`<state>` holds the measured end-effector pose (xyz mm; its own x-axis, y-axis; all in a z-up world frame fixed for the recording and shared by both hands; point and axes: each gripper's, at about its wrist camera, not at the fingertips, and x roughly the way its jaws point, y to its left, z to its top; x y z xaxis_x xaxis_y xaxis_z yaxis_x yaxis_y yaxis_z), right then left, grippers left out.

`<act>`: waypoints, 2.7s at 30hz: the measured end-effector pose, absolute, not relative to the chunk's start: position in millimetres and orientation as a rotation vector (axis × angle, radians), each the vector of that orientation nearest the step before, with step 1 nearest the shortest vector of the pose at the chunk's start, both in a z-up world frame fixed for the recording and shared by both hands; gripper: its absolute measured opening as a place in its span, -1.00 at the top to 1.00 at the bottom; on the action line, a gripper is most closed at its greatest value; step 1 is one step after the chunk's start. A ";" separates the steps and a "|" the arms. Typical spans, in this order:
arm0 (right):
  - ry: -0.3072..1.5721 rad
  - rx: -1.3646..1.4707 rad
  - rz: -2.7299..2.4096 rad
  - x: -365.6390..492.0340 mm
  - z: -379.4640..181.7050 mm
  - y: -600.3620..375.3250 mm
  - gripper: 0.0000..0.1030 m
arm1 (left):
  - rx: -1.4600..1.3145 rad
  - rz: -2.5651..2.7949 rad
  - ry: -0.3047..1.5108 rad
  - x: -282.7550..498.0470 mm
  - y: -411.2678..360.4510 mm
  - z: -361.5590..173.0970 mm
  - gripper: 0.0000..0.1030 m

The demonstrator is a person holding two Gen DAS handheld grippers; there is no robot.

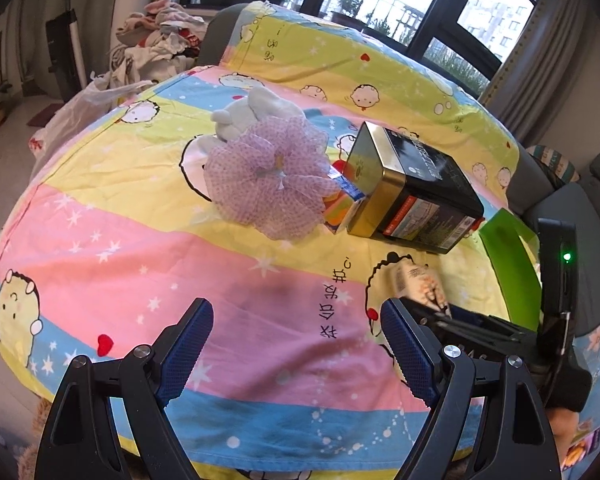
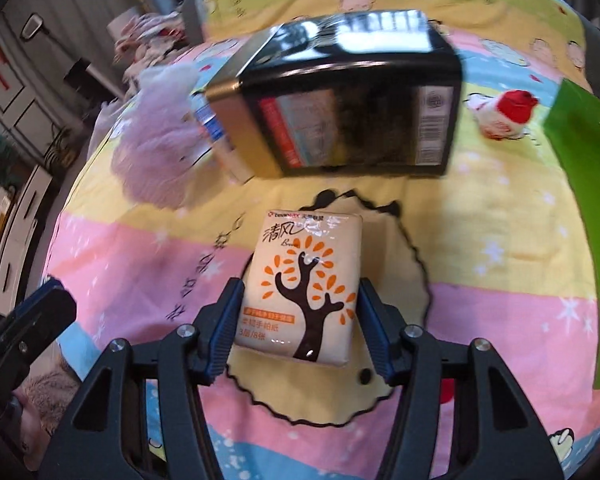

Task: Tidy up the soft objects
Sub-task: 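Grasp the tree-printed tissue pack with the right tool and lift it, then carry the tissue pack over the green box with the right tool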

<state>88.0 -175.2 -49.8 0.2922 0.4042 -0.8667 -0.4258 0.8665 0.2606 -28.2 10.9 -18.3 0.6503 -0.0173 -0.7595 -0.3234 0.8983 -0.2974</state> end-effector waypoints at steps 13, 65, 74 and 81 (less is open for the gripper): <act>1.060 0.136 0.520 87.5 -16.3 -222.2 -0.53 | -0.426 0.116 0.840 -22.7 -9.5 -18.0 -0.67; 1.143 0.382 0.725 109.0 -36.7 -231.6 0.12 | -0.417 -0.167 0.898 16.6 -96.0 -31.0 -0.01; 1.009 0.372 0.731 91.8 -1.7 -238.3 0.11 | -0.407 -0.224 0.786 -1.9 -97.2 -0.1 -0.01; 0.947 0.361 0.721 82.4 13.0 -243.5 0.09 | -0.392 -0.243 0.739 -10.2 -102.2 13.0 -0.01</act>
<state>82.4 -243.5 13.0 0.3788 0.6987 -0.6069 -0.3989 0.7150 0.5742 -10.2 -102.2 13.0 0.7160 -0.3491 -0.6046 0.0771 0.9003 -0.4285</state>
